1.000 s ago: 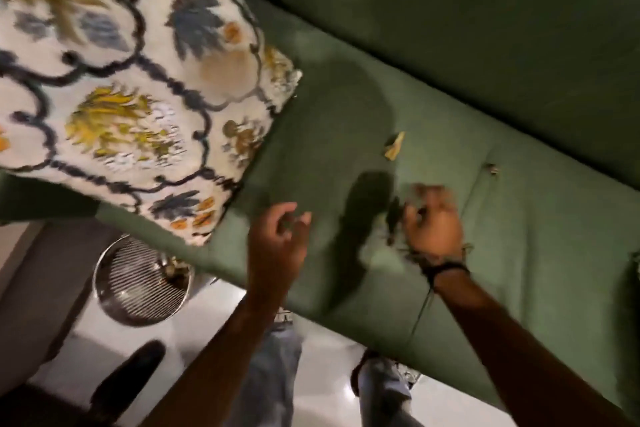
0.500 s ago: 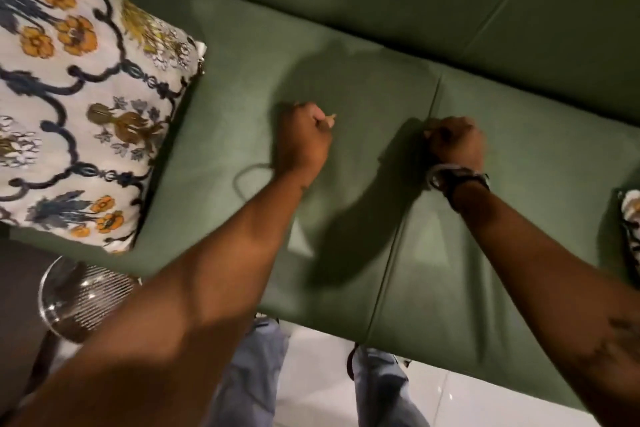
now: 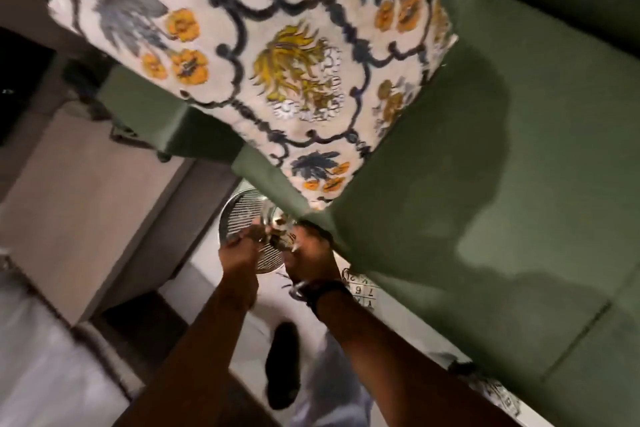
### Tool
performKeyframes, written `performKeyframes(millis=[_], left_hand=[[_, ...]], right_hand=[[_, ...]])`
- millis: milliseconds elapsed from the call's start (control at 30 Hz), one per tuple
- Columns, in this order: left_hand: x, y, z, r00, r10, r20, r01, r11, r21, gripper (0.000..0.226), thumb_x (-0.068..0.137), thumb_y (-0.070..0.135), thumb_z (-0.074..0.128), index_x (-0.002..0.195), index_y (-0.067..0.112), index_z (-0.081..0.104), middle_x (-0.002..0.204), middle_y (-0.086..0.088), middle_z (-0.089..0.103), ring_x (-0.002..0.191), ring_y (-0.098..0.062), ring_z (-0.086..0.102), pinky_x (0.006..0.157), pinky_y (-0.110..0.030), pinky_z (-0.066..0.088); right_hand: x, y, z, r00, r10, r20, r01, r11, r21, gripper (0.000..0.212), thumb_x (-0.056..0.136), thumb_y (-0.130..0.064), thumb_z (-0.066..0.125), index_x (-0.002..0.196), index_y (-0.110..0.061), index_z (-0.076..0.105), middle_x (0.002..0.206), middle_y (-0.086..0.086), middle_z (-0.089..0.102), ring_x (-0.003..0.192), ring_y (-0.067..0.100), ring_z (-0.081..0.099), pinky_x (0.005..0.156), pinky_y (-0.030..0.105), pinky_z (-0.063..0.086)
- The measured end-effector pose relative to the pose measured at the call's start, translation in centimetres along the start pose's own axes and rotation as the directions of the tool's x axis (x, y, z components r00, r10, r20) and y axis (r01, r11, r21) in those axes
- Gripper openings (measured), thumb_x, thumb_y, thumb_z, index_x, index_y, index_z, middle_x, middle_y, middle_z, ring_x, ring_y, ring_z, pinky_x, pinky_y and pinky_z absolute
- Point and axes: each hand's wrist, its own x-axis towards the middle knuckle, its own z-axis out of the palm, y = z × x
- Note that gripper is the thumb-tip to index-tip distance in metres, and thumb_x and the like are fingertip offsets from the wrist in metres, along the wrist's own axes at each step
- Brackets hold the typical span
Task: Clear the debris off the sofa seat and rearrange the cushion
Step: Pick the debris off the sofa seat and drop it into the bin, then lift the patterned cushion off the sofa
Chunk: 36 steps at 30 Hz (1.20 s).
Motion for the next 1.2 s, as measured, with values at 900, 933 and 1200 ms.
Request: performKeyframes(millis=[900, 933, 1200], left_hand=[[-5.8, 23.5, 11.7, 0.608, 0.624, 0.491, -0.479, 0.781, -0.400, 0.092, 0.056, 0.036, 0.093, 0.136, 0.015, 0.053, 0.122, 0.004, 0.073, 0.115, -0.016, 0.068, 0.090, -0.029, 0.057], [-5.9, 25.5, 13.5, 0.567, 0.630, 0.531, -0.503, 0.775, -0.382, 0.093, 0.050, 0.034, 0.093, 0.132, 0.012, 0.056, 0.116, 0.004, 0.075, 0.109, -0.014, 0.070, 0.087, -0.027, 0.058], [-8.9, 34.4, 27.1, 0.218, 0.547, 0.808, -0.702, 0.663, -0.260, 0.068, 0.068, 0.014, 0.085, 0.129, 0.002, 0.059, 0.119, -0.003, 0.074, 0.109, -0.016, 0.070, 0.102, -0.039, 0.054]], right_hand=[[5.2, -2.2, -34.0, 0.810, 0.084, -0.580, 0.318, 0.768, 0.556, 0.058, 0.065, -0.036, 0.082, 0.112, -0.007, 0.061, 0.104, 0.008, 0.075, 0.086, 0.012, 0.070, 0.070, 0.022, 0.058], [3.7, -1.1, -34.5, 0.741, 0.139, -0.657, 0.353, 0.751, 0.558, 0.058, 0.062, -0.034, 0.083, 0.109, -0.009, 0.060, 0.098, 0.004, 0.074, 0.081, 0.009, 0.068, 0.067, 0.021, 0.057], [4.0, 5.2, -39.6, 0.639, 0.259, -0.724, 0.374, 0.718, 0.587, 0.061, 0.072, 0.008, 0.080, 0.122, 0.011, 0.046, 0.116, 0.026, 0.067, 0.102, 0.030, 0.068, 0.085, 0.044, 0.060]])
